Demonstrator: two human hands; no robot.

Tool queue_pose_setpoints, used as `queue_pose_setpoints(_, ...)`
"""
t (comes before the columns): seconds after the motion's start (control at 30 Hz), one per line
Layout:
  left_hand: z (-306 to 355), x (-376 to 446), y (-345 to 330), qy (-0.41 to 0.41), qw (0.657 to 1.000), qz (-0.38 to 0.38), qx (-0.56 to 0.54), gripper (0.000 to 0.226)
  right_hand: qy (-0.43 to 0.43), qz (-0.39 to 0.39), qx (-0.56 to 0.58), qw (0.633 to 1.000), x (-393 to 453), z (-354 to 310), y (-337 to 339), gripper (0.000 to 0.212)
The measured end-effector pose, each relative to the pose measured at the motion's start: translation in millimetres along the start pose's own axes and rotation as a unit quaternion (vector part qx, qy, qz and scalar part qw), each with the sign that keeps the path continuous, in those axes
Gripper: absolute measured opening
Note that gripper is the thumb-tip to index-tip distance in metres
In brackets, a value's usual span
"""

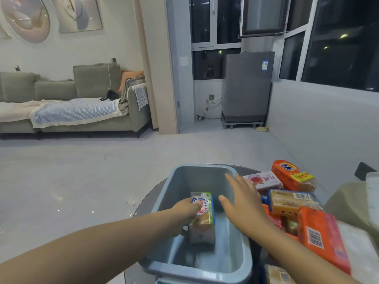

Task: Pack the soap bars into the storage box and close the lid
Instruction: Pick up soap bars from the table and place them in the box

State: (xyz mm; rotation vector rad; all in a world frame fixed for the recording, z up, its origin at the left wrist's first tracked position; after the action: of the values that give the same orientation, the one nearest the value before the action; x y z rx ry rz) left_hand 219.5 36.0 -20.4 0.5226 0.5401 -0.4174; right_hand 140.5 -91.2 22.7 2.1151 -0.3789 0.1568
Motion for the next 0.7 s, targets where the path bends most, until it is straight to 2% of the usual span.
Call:
queue_pose_setpoints(0.1, 3, -2, 0, 0.005, 1.000, -0.019, -0.002, 0.029, -0.047, -0.030, 0.138, 0.989, -5, 8, -1, 0.062)
queue_pose_setpoints(0.17, 5, -1, -3, -0.002, 0.999, -0.034, 0.001, 0.028, -0.049, -0.027, 0.167, 0.984, -6, 11, -3, 0.057)
queue_pose_setpoints(0.33, 16, -2, -23, -0.026, 0.997, -0.073, 0.025, 0.030, -0.067, -0.031, 0.193, 0.978, -5, 16, -4, 0.060)
queue_pose_setpoints(0.7, 24, -9, -31, -0.046, 0.996, -0.069, 0.031, 0.033, -0.086, -0.038, 0.214, 0.972, -3, 24, 1, 0.060)
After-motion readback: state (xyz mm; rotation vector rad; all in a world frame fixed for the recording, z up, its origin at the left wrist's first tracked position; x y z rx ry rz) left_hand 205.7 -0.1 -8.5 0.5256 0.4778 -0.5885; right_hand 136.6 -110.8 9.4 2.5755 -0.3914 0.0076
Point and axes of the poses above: each hand's wrist, its own x-axis towards the middle knuckle, its own y-axis out of the back of the hand, z = x × y, the point moved 2 cm from there along x, towards the middle knuckle, and after that the axes turned 6 degrees about y, right-handed, at the moved point
